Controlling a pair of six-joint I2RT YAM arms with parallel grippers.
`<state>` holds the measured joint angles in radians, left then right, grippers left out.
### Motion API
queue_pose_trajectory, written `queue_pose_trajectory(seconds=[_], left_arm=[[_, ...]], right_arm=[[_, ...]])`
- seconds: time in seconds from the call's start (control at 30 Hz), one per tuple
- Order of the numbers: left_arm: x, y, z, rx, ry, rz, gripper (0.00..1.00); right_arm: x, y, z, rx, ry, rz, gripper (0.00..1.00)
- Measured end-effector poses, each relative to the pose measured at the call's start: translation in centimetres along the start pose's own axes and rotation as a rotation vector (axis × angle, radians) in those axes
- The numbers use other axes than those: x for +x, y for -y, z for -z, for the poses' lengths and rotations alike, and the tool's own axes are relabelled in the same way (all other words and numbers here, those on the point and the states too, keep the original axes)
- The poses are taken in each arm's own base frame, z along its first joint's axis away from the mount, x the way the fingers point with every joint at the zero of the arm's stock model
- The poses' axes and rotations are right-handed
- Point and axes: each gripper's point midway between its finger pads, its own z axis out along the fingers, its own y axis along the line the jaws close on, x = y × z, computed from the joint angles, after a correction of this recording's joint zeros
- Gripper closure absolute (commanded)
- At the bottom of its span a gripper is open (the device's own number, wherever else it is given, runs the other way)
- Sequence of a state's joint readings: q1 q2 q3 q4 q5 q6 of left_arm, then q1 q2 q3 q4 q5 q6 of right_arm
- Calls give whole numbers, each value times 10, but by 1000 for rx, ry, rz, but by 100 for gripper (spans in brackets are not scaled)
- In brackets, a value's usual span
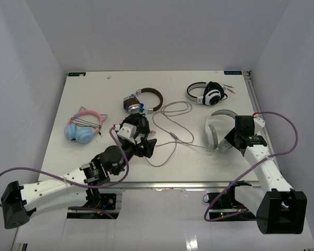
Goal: Wrap the headphones
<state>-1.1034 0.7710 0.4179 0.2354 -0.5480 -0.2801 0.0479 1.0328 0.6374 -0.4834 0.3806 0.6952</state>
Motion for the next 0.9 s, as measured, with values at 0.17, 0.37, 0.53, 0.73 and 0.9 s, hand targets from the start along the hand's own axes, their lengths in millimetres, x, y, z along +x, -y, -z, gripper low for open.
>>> queue_pose_trajectory(seconds=[0.17,0.37,0.53,0.73,0.9], left_arm=[[-119,53,-2,105,60,79,5],[-206,92,-20,130,58,10,16],[-146,93,-47,117,-144,-207,33],[-85,86,-63,124,-330,-408,30],[-73,88,-70,138,-378,-467,30]], right_arm=[[-13,-46,42,-195,67,154,92],[27,-123,110,-539,52,412,92],[54,-133,141,-698,26,491,92],[75,-125,152,-786,8,525,92],[88,-121,153,-829,-3,526,92]])
